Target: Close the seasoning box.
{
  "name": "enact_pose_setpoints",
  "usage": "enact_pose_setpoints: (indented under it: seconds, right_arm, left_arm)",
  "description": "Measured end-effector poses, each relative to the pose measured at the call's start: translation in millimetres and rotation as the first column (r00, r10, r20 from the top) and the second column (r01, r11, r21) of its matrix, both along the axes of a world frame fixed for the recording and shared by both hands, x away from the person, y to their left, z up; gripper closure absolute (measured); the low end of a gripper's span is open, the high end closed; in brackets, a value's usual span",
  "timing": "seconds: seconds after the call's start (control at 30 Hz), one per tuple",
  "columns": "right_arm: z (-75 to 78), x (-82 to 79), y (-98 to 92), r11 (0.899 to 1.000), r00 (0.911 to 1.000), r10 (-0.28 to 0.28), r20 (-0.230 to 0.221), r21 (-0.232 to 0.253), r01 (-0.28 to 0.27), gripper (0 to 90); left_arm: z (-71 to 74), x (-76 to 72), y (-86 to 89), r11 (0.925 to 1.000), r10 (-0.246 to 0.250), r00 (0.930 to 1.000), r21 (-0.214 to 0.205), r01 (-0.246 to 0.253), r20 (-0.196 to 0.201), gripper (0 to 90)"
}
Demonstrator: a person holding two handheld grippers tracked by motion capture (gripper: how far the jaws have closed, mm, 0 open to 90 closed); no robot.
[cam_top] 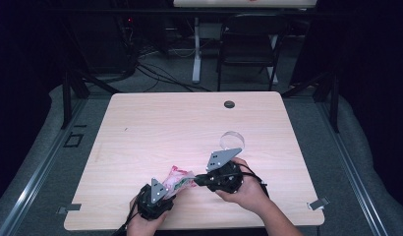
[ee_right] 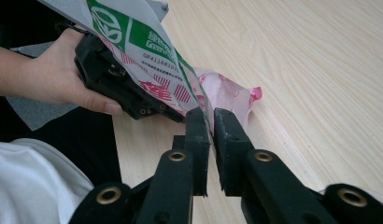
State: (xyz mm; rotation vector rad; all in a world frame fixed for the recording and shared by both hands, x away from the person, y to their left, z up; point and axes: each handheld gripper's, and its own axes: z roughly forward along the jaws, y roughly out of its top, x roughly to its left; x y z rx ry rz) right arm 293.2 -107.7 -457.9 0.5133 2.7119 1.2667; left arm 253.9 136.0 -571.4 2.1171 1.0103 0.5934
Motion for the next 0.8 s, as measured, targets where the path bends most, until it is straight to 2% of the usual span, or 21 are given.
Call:
enact_pose_setpoints:
  seconds: [0.07, 0.3, 0.43, 0.53, 0.67, 0.8]
  right_arm:
    - [0.4, -0.2, -0.2, 1.000, 1.0000, 0.001, 0.006, -0.003, -0.001, 82.9]
    - [3.9, 0.8, -4.7, 1.000, 0.9998, -0.009, 0.020, -0.006, 0.010, 79.6]
    - [13.1, 5.2, -7.0, 1.000, 0.9999, -0.008, 0.013, -0.027, 0.009, 75.9]
    - [20.6, 8.2, -6.9, 0.999, 0.9993, -0.009, 0.037, -0.044, 0.010, 73.8]
    - [27.9, 12.8, -5.2, 0.998, 0.9974, -0.016, 0.071, -0.058, 0.021, 66.8]
    - [28.5, 14.9, -7.8, 0.998, 0.9943, -0.039, 0.099, -0.051, 0.045, 61.6]
  left_arm:
    - [2.6, 1.0, 0.2, 0.9999, -0.003, 1.0000, 0.012, 0.003, 0.002, 55.2]
    - [13.1, 6.7, -0.9, 0.9998, -0.010, 0.9996, 0.016, 0.010, 0.026, 55.4]
    - [21.2, 12.1, -1.4, 0.9989, -0.017, 0.9985, 0.046, 0.014, 0.053, 55.5]
    - [26.5, 17.7, -3.3, 0.9985, -0.014, 0.9977, 0.054, 0.011, 0.066, 55.6]
    - [32.9, 26.8, -5.9, 0.9976, -0.014, 0.9966, 0.069, 0.009, 0.081, 55.6]
    - [39.0, 34.5, -8.4, 0.9964, -0.013, 0.9955, 0.084, 0.005, 0.094, 55.7]
